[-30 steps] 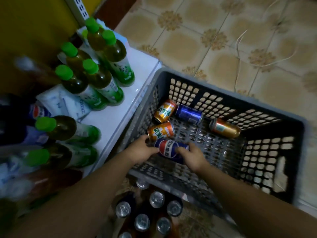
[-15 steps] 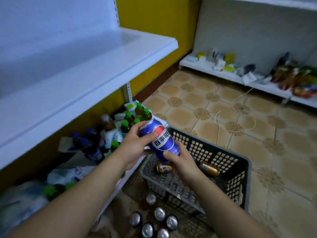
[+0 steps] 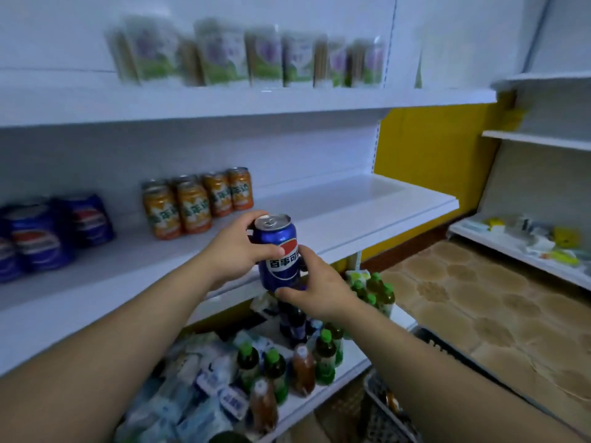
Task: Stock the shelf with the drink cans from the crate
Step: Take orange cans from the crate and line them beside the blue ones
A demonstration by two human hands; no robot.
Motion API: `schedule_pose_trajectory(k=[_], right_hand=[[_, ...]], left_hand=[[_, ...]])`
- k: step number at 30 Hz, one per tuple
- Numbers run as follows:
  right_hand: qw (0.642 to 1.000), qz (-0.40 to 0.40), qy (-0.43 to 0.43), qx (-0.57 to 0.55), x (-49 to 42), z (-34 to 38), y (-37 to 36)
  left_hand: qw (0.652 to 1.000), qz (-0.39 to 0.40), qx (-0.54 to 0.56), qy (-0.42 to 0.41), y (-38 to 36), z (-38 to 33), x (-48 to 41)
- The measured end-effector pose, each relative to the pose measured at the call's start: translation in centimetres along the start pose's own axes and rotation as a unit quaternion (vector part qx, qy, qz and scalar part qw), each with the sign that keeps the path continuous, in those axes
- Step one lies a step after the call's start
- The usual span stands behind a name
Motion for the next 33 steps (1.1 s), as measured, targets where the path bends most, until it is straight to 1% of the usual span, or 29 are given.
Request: schedule_pose_trajectory(k=[4, 7, 9, 12, 15, 17, 18, 19, 21, 25, 26, 28, 29, 30, 33], right_hand=[[0.991, 0.101, 0.020, 0.083, -4.7, 4.2, -5.4], [0.968, 0.193, 0.056, 0.154, -7.3, 6.7, -9.9], [0.950, 0.239, 0.070, 0.190, -8.6, 7.9, -12.6], [0.927, 0.282, 0.081, 0.233, -9.8, 9.1, -16.0], [0.910, 0.304, 0.087, 0.267, -10.9, 9.5, -17.8], [0.903, 0.311, 0.092, 0.281, -11.5, 9.5, -18.3], [0.902, 0.311, 0.094, 0.285, -11.6, 9.5, -18.5], [0.902, 0.308, 0.095, 0.286, -11.7, 9.4, -18.6], [0.906, 0.299, 0.098, 0.285, -11.7, 9.3, -18.7], [0.911, 0.287, 0.102, 0.279, -11.6, 9.2, -18.9], [0.912, 0.285, 0.104, 0.277, -11.6, 9.2, -18.9], [0.914, 0.280, 0.106, 0.273, -11.5, 9.2, -18.9], [0.916, 0.278, 0.106, 0.270, -11.5, 9.2, -18.9], [0.917, 0.277, 0.105, 0.266, -11.5, 9.1, -18.9], [0.919, 0.277, 0.103, 0.261, -11.6, 9.1, -19.0]], left_hand=[[0.996, -0.085, -0.029, 0.021, 8.8, 1.8, 3.1], [0.989, -0.134, -0.044, 0.044, 14.7, 4.1, 5.6], [0.983, -0.170, -0.044, 0.056, 18.0, 5.7, 7.0], [0.975, -0.213, -0.021, 0.061, 21.7, 7.7, 8.5], [0.972, -0.227, -0.022, 0.053, 23.6, 8.6, 8.9], [0.972, -0.220, -0.065, 0.046, 24.5, 8.6, 8.7], [0.967, -0.223, -0.113, 0.042, 25.0, 8.5, 8.5], [0.956, -0.229, -0.178, 0.034, 25.5, 8.3, 8.2], [0.923, -0.241, -0.298, 0.014, 26.4, 7.9, 7.4], [0.875, -0.259, -0.408, 0.030, 28.0, 8.0, 5.2], [0.855, -0.266, -0.444, 0.040, 28.5, 8.0, 4.5], [0.802, -0.285, -0.521, 0.064, 29.4, 8.1, 3.3], [0.782, -0.293, -0.546, 0.076, 29.8, 8.2, 2.9], [0.769, -0.299, -0.559, 0.085, 30.2, 8.4, 2.6], [0.751, -0.321, -0.570, 0.086, 31.2, 9.2, 1.8]])
Point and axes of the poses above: each hand's wrist, its own x-axis away from the middle knuckle, its own y-axis out of the back of the hand, z = x × y, the point moved 4 cm from there along -x, towards the middle knuckle, and after that the axes turned 13 degrees about y, right-handed, at the moved point
